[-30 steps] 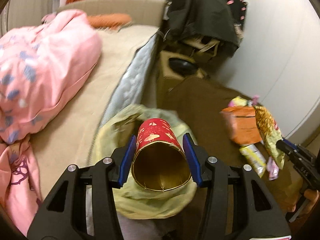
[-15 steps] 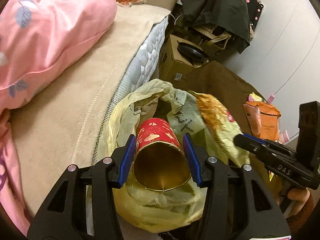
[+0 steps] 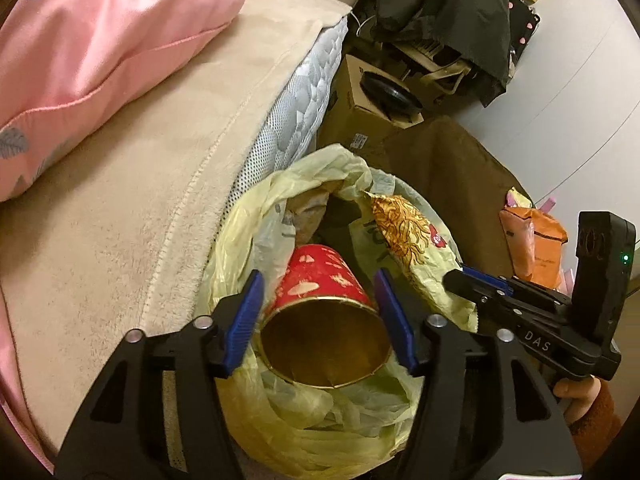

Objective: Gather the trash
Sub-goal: 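Carry the red cup into the yellow trash bag and open the left tool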

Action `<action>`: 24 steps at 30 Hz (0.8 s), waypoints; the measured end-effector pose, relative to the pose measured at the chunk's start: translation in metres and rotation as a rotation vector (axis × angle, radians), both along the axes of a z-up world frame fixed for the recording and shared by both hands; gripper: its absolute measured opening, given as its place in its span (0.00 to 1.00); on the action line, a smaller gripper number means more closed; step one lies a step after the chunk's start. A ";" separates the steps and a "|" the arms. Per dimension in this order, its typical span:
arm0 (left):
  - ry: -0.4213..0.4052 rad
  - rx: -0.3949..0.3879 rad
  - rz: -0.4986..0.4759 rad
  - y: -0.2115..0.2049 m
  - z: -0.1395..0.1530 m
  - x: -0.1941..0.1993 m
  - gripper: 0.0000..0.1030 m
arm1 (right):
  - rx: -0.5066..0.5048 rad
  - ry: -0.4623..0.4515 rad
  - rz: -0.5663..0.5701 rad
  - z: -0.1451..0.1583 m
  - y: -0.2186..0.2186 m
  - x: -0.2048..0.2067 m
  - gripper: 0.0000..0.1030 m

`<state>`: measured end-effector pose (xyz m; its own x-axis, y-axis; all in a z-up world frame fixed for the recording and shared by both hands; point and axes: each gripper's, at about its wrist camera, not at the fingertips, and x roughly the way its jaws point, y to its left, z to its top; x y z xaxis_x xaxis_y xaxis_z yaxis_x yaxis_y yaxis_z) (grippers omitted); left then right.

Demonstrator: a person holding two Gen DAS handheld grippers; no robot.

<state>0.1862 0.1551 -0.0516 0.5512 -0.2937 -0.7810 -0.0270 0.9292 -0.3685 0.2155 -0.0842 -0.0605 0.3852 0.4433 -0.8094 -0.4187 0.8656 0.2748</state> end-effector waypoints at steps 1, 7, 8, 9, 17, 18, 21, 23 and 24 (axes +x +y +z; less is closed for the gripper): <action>-0.006 0.004 0.007 0.000 0.001 -0.001 0.59 | -0.003 -0.002 0.001 0.001 0.000 0.001 0.18; -0.036 -0.014 0.054 0.005 0.013 -0.005 0.63 | 0.028 -0.027 0.010 0.009 -0.005 -0.003 0.36; -0.045 -0.015 0.061 0.005 0.017 -0.006 0.63 | 0.033 -0.035 0.008 0.011 -0.006 -0.004 0.37; -0.052 -0.012 0.067 0.005 0.020 -0.008 0.63 | 0.033 -0.045 0.004 0.014 -0.007 -0.005 0.37; -0.096 0.065 0.097 -0.005 0.040 -0.019 0.63 | 0.024 -0.104 -0.051 0.035 -0.031 -0.015 0.37; -0.103 0.076 0.098 -0.009 0.043 -0.020 0.63 | 0.022 -0.114 -0.068 0.039 -0.039 -0.016 0.37; -0.120 0.102 0.087 -0.025 0.048 -0.022 0.63 | 0.016 -0.147 -0.106 0.047 -0.065 -0.023 0.37; -0.118 0.114 0.076 -0.038 0.049 -0.021 0.63 | -0.003 -0.169 -0.131 0.051 -0.083 -0.029 0.37; -0.112 0.123 0.067 -0.046 0.048 -0.020 0.63 | -0.014 -0.180 -0.145 0.053 -0.092 -0.031 0.37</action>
<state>0.1660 0.1088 -0.0034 0.6517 -0.1588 -0.7417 -0.0561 0.9651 -0.2559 0.1848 -0.1764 -0.0075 0.5828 0.3620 -0.7275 -0.3313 0.9234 0.1941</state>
